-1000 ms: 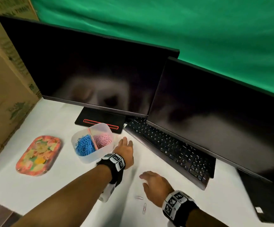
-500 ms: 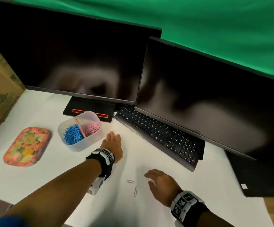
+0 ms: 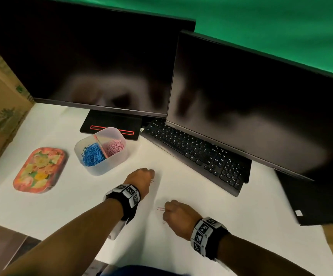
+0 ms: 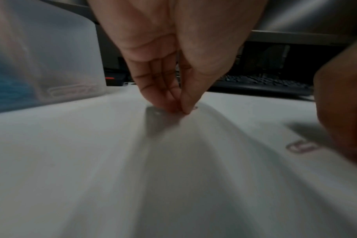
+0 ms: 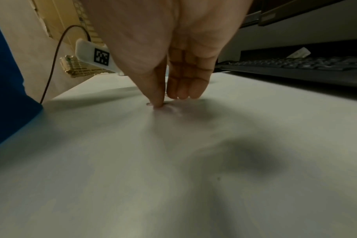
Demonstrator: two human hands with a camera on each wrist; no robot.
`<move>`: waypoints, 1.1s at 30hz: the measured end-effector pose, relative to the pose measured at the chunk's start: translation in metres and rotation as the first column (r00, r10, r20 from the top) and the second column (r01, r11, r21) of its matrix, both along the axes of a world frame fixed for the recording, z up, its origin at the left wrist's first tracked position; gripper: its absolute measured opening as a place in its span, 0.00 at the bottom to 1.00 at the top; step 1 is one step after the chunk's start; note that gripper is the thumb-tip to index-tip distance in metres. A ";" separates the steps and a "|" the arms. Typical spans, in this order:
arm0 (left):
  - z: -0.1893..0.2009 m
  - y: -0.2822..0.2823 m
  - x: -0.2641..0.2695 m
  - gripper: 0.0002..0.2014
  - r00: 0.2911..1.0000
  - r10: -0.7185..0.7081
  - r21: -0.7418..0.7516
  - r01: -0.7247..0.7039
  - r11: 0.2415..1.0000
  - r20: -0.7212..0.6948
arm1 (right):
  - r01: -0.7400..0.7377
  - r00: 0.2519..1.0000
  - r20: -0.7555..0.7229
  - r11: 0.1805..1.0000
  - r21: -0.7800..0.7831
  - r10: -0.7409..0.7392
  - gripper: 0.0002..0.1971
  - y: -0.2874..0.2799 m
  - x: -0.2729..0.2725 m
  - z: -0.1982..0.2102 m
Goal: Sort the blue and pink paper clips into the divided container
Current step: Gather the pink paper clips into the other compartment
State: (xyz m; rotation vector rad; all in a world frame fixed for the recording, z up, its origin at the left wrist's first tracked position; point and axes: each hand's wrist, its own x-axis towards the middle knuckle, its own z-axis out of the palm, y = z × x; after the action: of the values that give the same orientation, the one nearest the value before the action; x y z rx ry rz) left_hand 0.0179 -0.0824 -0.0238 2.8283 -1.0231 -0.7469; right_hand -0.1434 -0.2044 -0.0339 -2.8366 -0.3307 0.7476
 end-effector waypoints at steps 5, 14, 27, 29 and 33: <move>-0.002 -0.001 -0.006 0.18 0.994 0.038 -0.025 -0.041 0.999 -0.102 | 0.011 1.000 -0.001 1.000 0.020 -0.011 0.12 0.004 0.003 0.017; -0.005 0.019 -0.026 0.08 0.963 -0.215 -0.232 0.176 0.957 -0.160 | 0.231 0.971 -0.088 0.967 0.111 -0.222 0.16 0.000 -0.006 0.012; -0.001 0.004 -0.060 0.10 0.954 -0.276 -0.099 0.265 0.959 -0.120 | 0.369 0.928 -0.016 0.917 0.148 -0.371 0.11 -0.009 -0.025 0.012; 0.000 -0.001 -0.061 0.14 0.956 -0.257 -0.070 0.250 0.966 -0.139 | 0.369 0.929 -0.017 0.919 0.139 -0.371 0.11 -0.008 -0.025 0.013; 0.002 -0.008 -0.065 0.16 0.962 -0.219 0.001 0.222 0.975 -0.164 | 0.375 0.927 -0.020 0.920 0.117 -0.375 0.11 -0.007 -0.024 0.015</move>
State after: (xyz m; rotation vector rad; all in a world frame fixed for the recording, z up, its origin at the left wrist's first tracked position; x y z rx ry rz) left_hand -0.0469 -0.0904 -0.0219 2.6417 -1.3230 -0.9939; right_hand -0.1676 -0.2117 -0.0190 -2.6678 0.1638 0.6182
